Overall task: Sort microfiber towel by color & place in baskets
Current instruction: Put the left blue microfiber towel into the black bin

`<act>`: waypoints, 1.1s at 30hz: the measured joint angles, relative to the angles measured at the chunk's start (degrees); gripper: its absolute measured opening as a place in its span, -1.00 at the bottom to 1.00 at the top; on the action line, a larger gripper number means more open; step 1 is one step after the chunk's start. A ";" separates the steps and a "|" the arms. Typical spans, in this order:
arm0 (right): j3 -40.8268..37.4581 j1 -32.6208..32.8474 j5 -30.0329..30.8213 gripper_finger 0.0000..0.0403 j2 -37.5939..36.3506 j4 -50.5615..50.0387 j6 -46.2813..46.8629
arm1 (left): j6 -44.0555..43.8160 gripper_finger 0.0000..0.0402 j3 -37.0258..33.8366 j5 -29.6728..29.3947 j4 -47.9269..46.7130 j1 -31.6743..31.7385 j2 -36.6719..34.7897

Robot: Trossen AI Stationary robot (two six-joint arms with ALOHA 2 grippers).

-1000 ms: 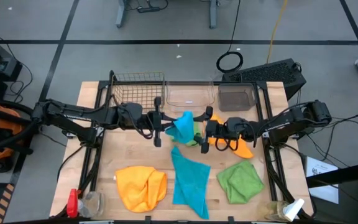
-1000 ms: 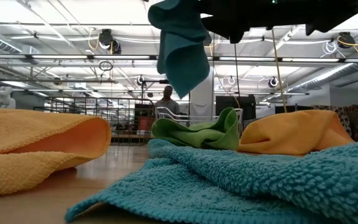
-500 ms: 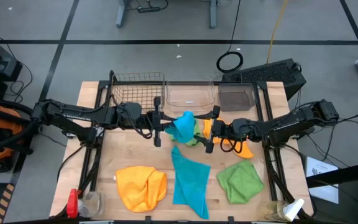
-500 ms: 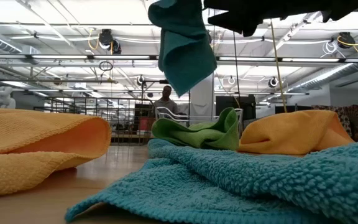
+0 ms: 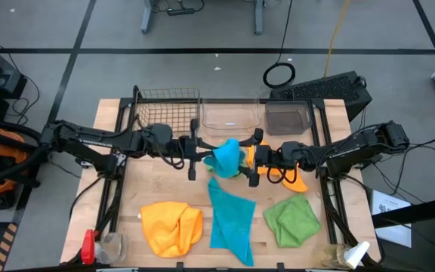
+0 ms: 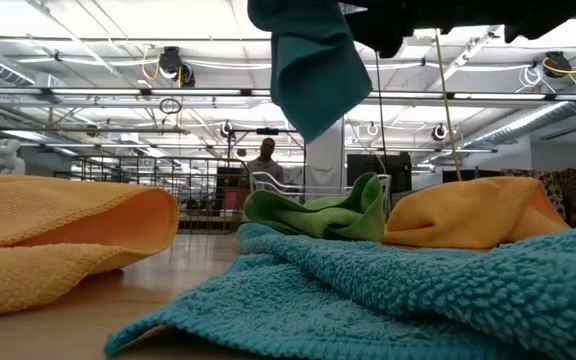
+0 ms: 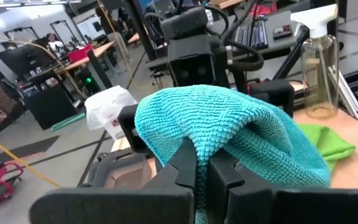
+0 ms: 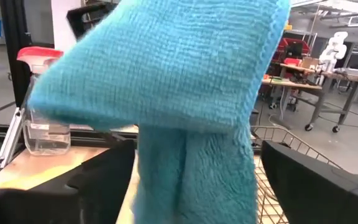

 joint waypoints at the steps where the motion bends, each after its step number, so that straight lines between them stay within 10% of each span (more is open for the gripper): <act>1: -0.01 0.00 -0.01 0.57 0.00 -0.01 0.22 | 0.00 -0.95 0.00 0.00 0.38 -0.01 0.00; 20: 0.00 -1.29 -2.41 -0.92 0.02 1.34 0.57 | 0.29 -0.95 0.00 -0.12 1.99 -0.01 -0.11; 33: 0.00 -2.67 -3.28 -0.99 -0.60 -0.25 3.17 | -6.50 -0.42 -0.07 -13.35 -2.02 -0.60 -1.23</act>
